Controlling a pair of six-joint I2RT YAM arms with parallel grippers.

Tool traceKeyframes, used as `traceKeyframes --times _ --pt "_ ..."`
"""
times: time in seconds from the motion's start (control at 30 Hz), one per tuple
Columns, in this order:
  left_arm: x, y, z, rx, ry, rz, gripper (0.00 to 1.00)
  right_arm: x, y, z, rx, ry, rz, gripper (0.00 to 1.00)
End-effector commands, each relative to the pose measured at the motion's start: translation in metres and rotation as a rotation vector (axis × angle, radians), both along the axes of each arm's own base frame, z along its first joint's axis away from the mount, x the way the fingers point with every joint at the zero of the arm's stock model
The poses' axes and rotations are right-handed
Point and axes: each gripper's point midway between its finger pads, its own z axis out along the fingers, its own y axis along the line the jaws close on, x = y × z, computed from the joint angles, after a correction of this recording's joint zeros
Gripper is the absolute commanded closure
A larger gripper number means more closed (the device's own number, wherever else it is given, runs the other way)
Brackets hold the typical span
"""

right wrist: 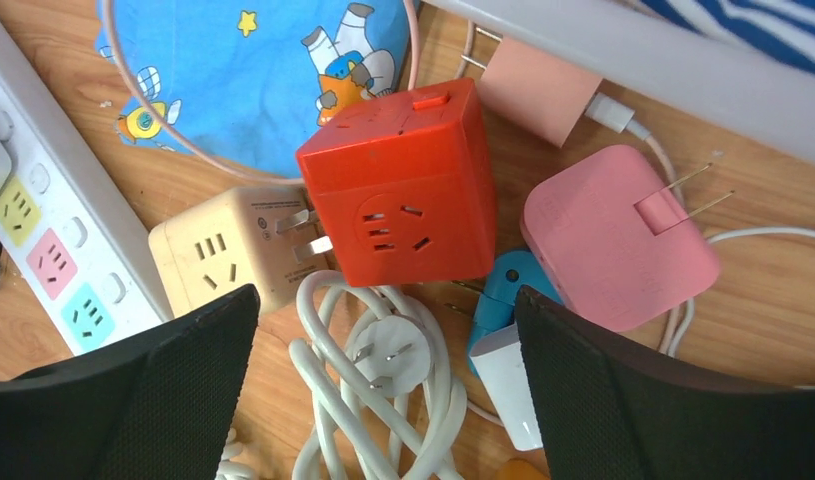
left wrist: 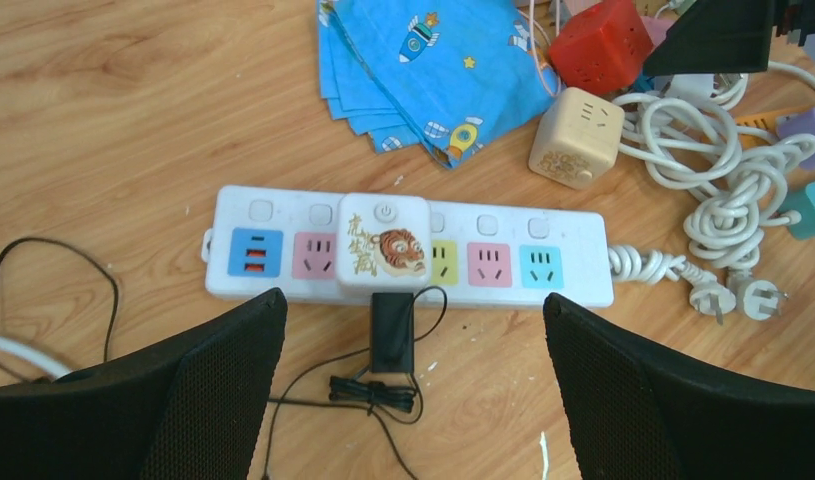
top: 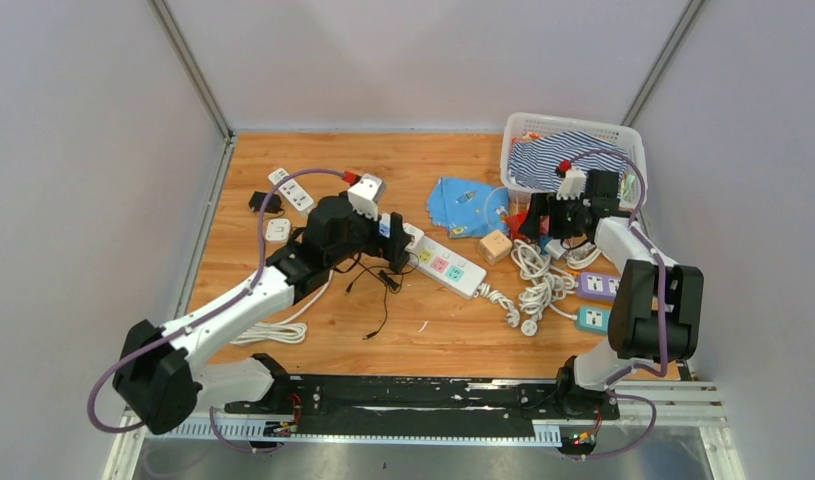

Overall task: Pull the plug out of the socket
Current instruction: Place the plug at the center of the board.

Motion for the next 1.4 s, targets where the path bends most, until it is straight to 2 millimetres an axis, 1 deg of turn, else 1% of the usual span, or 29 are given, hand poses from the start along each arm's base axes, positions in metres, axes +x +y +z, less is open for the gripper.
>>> traceKeyframes --times 0.0,0.07,0.13,0.17,0.3,0.4,0.5,0.6,0.73,0.93,1.03,1.23,1.37 --pt "-0.015 0.022 0.004 -0.031 -0.024 0.059 0.00 -0.003 -0.006 0.027 -0.023 -0.083 0.038 0.01" --pt "-0.023 0.027 0.000 -0.040 -0.022 0.053 0.00 -0.005 -0.004 0.037 -0.027 -0.120 0.070 0.01" --pt "-0.030 0.029 -0.008 -0.034 -0.014 0.037 0.00 -0.010 0.001 0.045 -0.025 -0.158 0.125 0.01" --pt "-0.032 0.028 -0.008 -0.040 -0.023 0.025 0.00 -0.013 0.004 0.049 -0.023 -0.177 0.155 0.01" --pt "-0.043 0.027 -0.027 -0.020 -0.012 -0.032 0.00 -0.023 0.017 0.068 -0.015 -0.257 0.255 0.01" --pt "-0.046 0.029 -0.040 0.013 -0.016 -0.052 0.03 -0.031 0.024 0.082 -0.009 -0.321 0.300 0.01" --pt "-0.046 0.028 -0.053 0.037 -0.010 -0.068 0.06 -0.037 0.031 0.090 0.009 -0.370 0.342 0.01" --pt "-0.045 0.022 -0.061 0.043 0.006 -0.097 0.09 -0.040 0.036 0.091 0.032 -0.379 0.365 0.00" --pt "-0.038 0.017 -0.074 0.068 0.034 -0.096 0.11 -0.042 0.040 0.090 0.054 -0.375 0.384 0.00" --pt "-0.023 0.019 -0.091 0.105 0.082 -0.025 0.16 -0.044 0.042 0.091 0.059 -0.378 0.393 0.00" --pt "-0.018 0.012 -0.094 0.097 0.105 -0.024 0.20 -0.043 0.043 0.090 0.061 -0.375 0.396 0.00" --pt "-0.010 0.002 -0.102 0.094 0.132 -0.011 0.22 -0.043 0.044 0.089 0.062 -0.371 0.397 0.00" --pt "-0.004 -0.003 -0.109 0.113 0.142 -0.001 0.26 -0.044 0.045 0.089 0.065 -0.369 0.400 0.00"
